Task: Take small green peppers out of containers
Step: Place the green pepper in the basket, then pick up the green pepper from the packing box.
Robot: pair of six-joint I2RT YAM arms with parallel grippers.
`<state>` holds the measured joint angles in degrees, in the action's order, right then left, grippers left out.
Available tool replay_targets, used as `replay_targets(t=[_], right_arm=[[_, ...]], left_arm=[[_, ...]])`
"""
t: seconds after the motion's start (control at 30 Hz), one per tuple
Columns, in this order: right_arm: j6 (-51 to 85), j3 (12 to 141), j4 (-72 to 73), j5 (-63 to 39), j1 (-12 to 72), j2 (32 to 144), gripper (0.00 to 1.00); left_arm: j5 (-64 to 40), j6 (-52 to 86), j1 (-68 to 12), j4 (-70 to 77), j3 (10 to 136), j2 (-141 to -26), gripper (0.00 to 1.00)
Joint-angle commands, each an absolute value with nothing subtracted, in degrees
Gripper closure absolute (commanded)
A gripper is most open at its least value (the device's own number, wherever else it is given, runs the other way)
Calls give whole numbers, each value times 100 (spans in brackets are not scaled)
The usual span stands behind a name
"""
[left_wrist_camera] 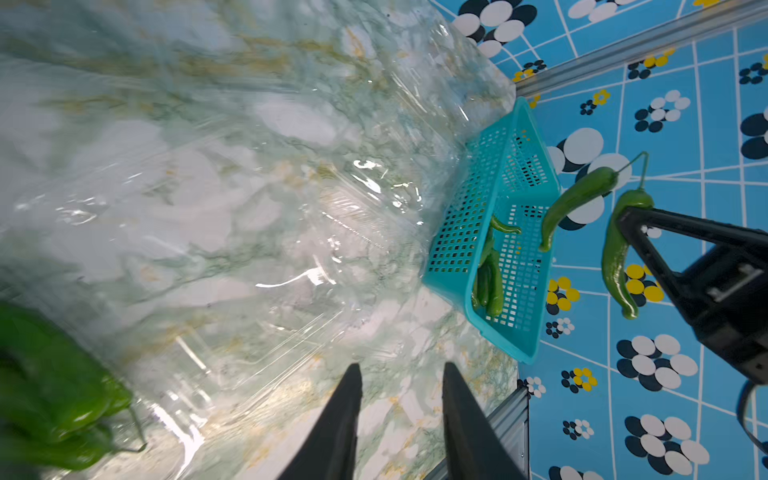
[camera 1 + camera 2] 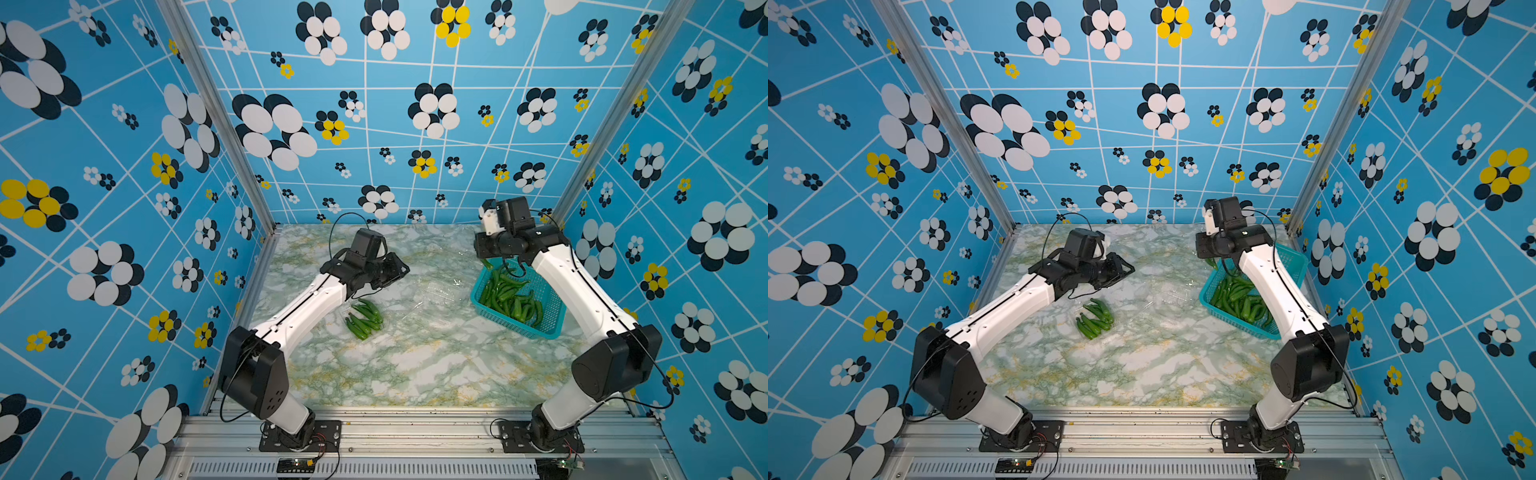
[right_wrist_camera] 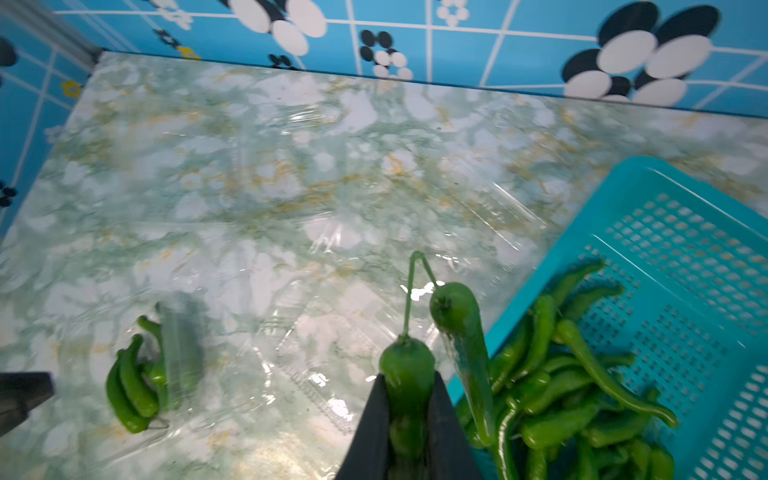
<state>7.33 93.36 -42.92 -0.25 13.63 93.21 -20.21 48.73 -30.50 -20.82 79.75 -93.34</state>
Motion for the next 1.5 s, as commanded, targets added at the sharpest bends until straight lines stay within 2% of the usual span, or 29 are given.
replay_targets(t=[0.0, 0.23, 0.37, 0.47, 0.53, 0.77, 0.93, 1.17, 1.47], right_arm=[[1068, 8723, -4037, 103, 946, 9113, 100], [1176, 7834, -3777, 421, 298, 9454, 98], [1287, 7551, -3660, 304, 254, 9585, 81], [1266, 7579, -3745, 294, 255, 9524, 61], [1232, 7673, -3867, 350, 255, 9455, 55], [1062, 7688, -3761, -567, 518, 9022, 55], [775, 8139, -4101, -1084, 1774, 9230, 56], [456, 9765, -4616, -1121, 3582, 10526, 57], [192, 11520, -5278, -1307, 4638, 12215, 60]], left_arm=[[-2210, 4601, -3364, -2396, 8671, -10048, 65], [-2656, 4689, -3871, -2264, 9668, -11294, 65], [-2694, 4720, -3919, -2232, 9795, -11479, 65], [-2624, 4626, -3877, -2354, 9775, -11435, 65], [-2583, 4599, -3829, -2365, 9681, -11345, 65], [-2326, 4639, -3324, -2260, 8642, -10421, 65], [-2126, 4667, -2599, -2301, 7377, -9339, 64], [-2074, 4693, -1468, -2486, 5717, -8002, 64], [-2222, 4667, -742, -2542, 4714, -7115, 64]])
